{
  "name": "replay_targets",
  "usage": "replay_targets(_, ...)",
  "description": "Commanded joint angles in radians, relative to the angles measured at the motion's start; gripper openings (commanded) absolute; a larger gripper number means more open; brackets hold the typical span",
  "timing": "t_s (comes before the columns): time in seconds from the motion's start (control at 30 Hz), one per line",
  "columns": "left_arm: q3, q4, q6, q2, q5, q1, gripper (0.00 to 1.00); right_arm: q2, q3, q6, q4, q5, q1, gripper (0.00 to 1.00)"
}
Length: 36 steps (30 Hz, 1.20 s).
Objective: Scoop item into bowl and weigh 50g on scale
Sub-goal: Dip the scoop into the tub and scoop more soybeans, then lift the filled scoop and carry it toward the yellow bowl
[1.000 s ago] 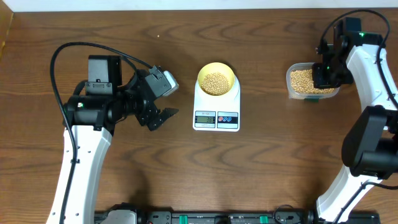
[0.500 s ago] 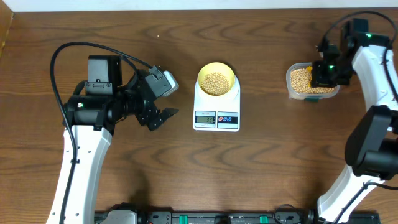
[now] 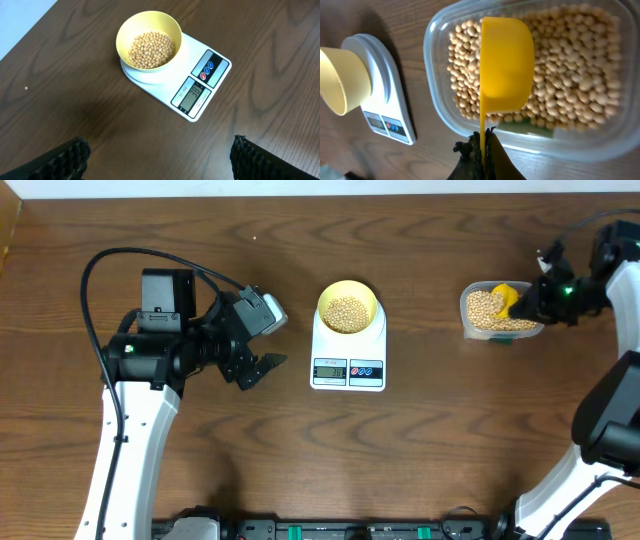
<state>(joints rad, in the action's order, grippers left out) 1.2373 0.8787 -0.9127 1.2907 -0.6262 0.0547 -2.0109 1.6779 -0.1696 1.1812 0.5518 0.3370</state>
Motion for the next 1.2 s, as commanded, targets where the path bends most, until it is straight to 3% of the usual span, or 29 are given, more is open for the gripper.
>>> replay_targets(0.0,-0.007,0.002,0.01,0.008,-0.013,-0.004,0.92,-0.004,-0.004,-0.034,0.01,0.092,0.043,0.01)
replay_targets(0.5,-0.007,0.002,0.01,0.008,-0.013,-0.004,0.92,-0.004,-0.004,-0.191,0.145,0.33,0.15,0.01)
replay_targets(1.17,-0.007,0.002,0.01,0.008,-0.013,-0.004,0.92,-0.003,-0.003,-0.194,0.193,0.48,0.09,0.01)
